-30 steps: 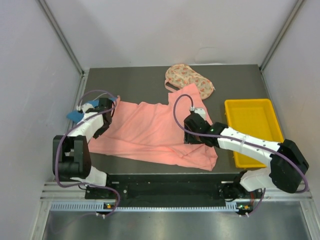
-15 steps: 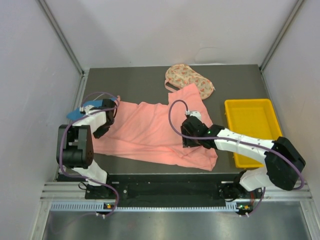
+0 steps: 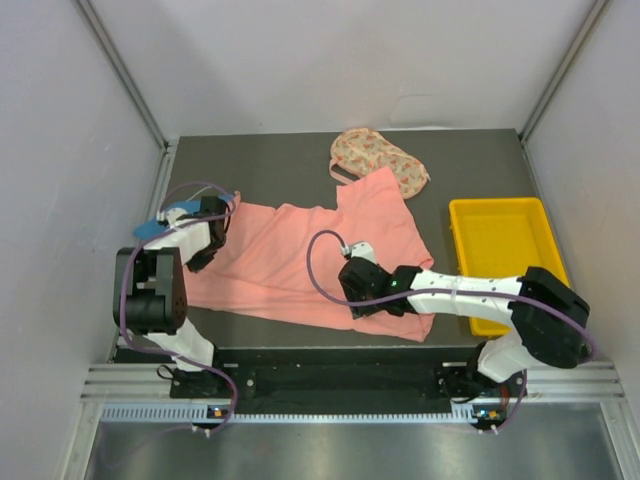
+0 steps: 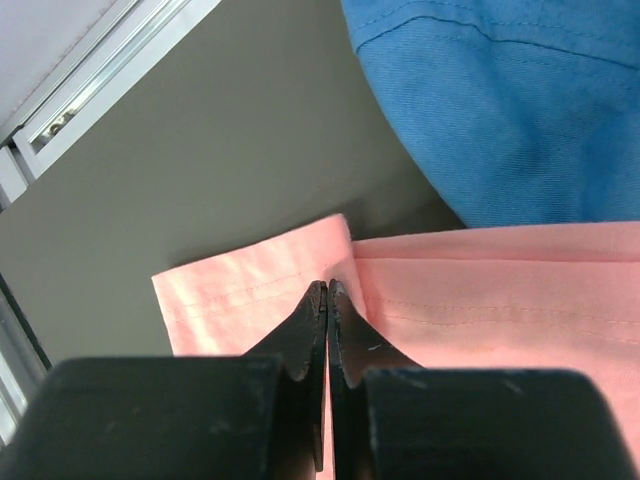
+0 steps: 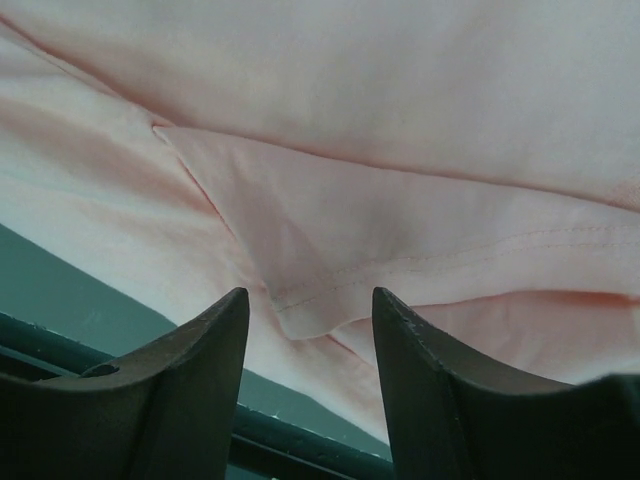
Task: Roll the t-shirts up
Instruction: Fold the T-shirt at the center of the board.
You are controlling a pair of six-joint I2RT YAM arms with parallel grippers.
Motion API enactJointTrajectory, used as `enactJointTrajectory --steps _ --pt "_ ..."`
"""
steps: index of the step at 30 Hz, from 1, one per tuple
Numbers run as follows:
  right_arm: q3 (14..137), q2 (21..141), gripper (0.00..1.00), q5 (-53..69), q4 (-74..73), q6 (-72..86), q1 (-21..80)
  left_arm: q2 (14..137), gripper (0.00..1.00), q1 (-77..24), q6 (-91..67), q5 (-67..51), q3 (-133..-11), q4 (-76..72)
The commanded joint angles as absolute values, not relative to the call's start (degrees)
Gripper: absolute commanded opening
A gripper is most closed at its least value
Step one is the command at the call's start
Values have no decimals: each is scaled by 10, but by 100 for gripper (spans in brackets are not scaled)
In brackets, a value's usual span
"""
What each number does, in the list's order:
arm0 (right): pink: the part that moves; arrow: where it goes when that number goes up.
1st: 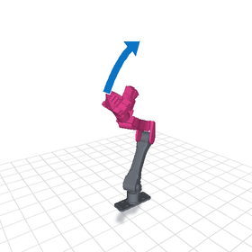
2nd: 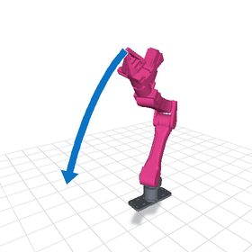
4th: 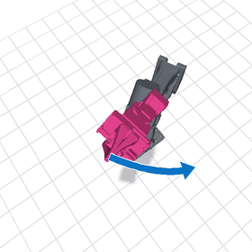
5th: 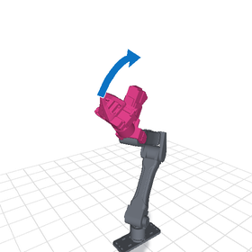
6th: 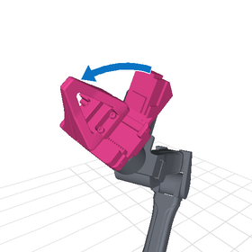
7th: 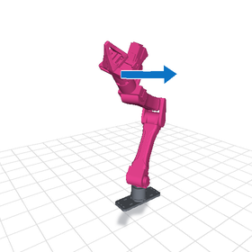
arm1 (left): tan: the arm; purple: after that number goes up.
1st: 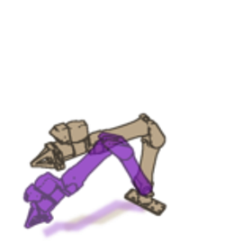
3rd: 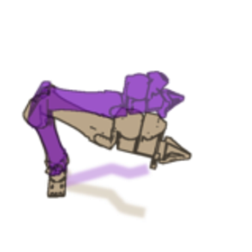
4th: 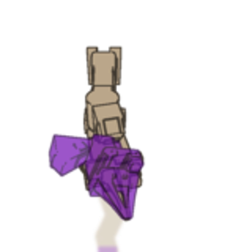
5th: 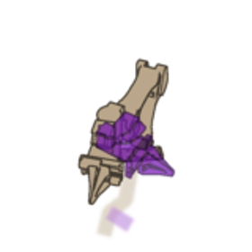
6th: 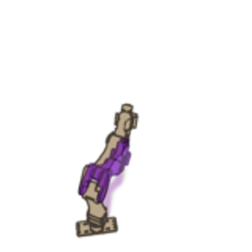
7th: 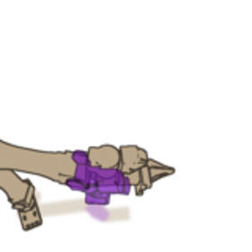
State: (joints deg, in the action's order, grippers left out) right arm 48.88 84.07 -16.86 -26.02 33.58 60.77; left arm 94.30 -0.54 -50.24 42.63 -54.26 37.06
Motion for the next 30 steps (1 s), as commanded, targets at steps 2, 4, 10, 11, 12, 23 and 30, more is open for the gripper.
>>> enactJointTrajectory --steps 2,4,10,11,12,23,30 --pt "514 860 51 -195 -260 348 622 933 0 -4 -488 424 -564 352" --pt "514 866 49 -201 -261 347 622 930 0 -4 -485 424 -568 353" --pt "524 877 29 -221 -271 348 622 916 0 -4 -484 417 -577 359" --pt "526 876 26 -225 -271 347 622 915 0 -4 -482 418 -577 359" --pt "527 876 20 -227 -273 345 621 915 0 -4 -482 419 -577 359" --pt "581 886 10 -266 -287 321 622 922 21 -4 -480 407 -573 354" --pt "641 927 9 -275 -290 296 622 927 26 -4 -488 413 -560 350"
